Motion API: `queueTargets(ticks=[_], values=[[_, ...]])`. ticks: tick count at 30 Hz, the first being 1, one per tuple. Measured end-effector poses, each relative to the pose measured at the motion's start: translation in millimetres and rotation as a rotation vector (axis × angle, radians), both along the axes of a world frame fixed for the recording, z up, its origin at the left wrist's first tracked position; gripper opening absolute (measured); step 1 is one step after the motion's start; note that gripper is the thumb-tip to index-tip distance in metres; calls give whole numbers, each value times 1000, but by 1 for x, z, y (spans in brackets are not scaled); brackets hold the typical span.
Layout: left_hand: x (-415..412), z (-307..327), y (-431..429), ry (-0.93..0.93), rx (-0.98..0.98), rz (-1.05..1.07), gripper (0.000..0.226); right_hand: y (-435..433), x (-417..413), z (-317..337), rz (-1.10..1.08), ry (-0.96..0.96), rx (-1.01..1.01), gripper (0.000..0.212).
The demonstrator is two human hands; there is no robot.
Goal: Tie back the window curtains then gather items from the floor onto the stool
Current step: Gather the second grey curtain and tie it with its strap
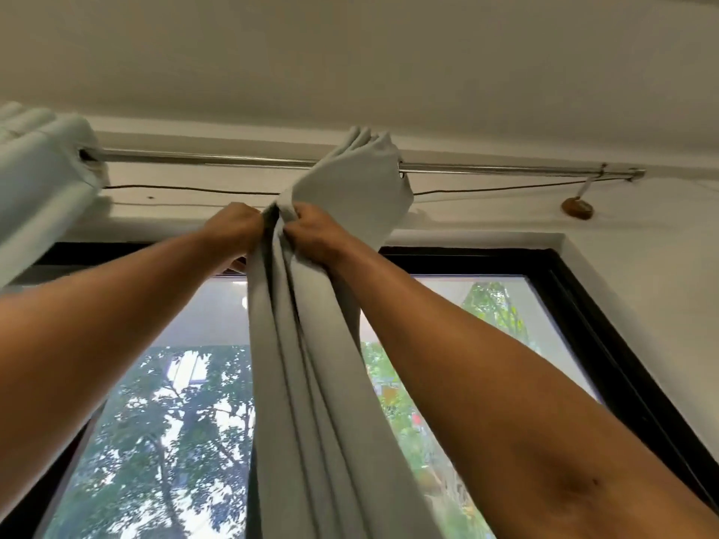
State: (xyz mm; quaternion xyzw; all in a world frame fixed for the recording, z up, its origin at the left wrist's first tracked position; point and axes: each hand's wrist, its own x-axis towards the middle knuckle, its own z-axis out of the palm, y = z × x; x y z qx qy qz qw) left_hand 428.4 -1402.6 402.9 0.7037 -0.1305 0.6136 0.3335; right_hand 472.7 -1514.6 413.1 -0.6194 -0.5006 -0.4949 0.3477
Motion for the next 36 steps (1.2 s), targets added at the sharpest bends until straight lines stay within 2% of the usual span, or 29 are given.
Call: queueTargets(ticks=[2, 3, 6, 8, 10, 13, 15, 17, 18, 20, 22, 24, 25, 27, 28, 30, 34, 36], values=[[-10, 0, 12, 18, 54, 8, 19, -1, -10, 3, 63, 14, -8, 26], [-12, -2, 12, 26, 75, 7, 19, -7, -14, 2, 17, 25, -12, 26], [-1, -6, -2, 40, 110, -41, 18, -35, -9, -14, -316, 29, -82, 26], [13, -17, -21, 51, 128, -56, 18, -57, 8, -29, -382, 143, -96, 24], [30, -23, -40, 54, 136, -55, 21, -79, 27, -40, -331, 220, 20, 34], [44, -28, -70, 12, 89, -33, 31, -114, 45, -51, -384, 225, 287, 67], [46, -30, -91, -11, 56, -2, 45, -137, 52, -53, -317, 258, 365, 78], [47, -29, -111, -23, 41, -8, 77, -157, 53, -53, -176, 338, 361, 75], [48, -29, -120, -31, 46, 1, 89, -165, 54, -52, -171, 359, 348, 73], [51, -27, -136, -27, 56, 68, 99, -178, 59, -47, -333, 313, 321, 68], [59, -20, -143, 26, 33, 127, 100, -186, 65, -46, -536, 203, 306, 63], [70, -14, -152, 86, -39, 174, 97, -199, 74, -47, -640, 102, 297, 58], [75, -12, -155, 105, -64, 230, 86, -206, 80, -48, -669, 69, 291, 56], [86, -13, -166, 104, -47, 371, 50, -217, 91, -50, -682, 38, 268, 54], [92, -15, -175, 85, -9, 411, 40, -223, 96, -49, -656, 37, 252, 52], [103, -17, -204, 33, 94, 415, 34, -234, 107, -46, -516, 76, 207, 52], [107, -2, -276, -43, 179, 269, 31, -258, 126, -36, -21, 222, 218, 49], [105, 5, -299, -51, 187, 218, 30, -271, 131, -32, 148, 282, 270, 41]])
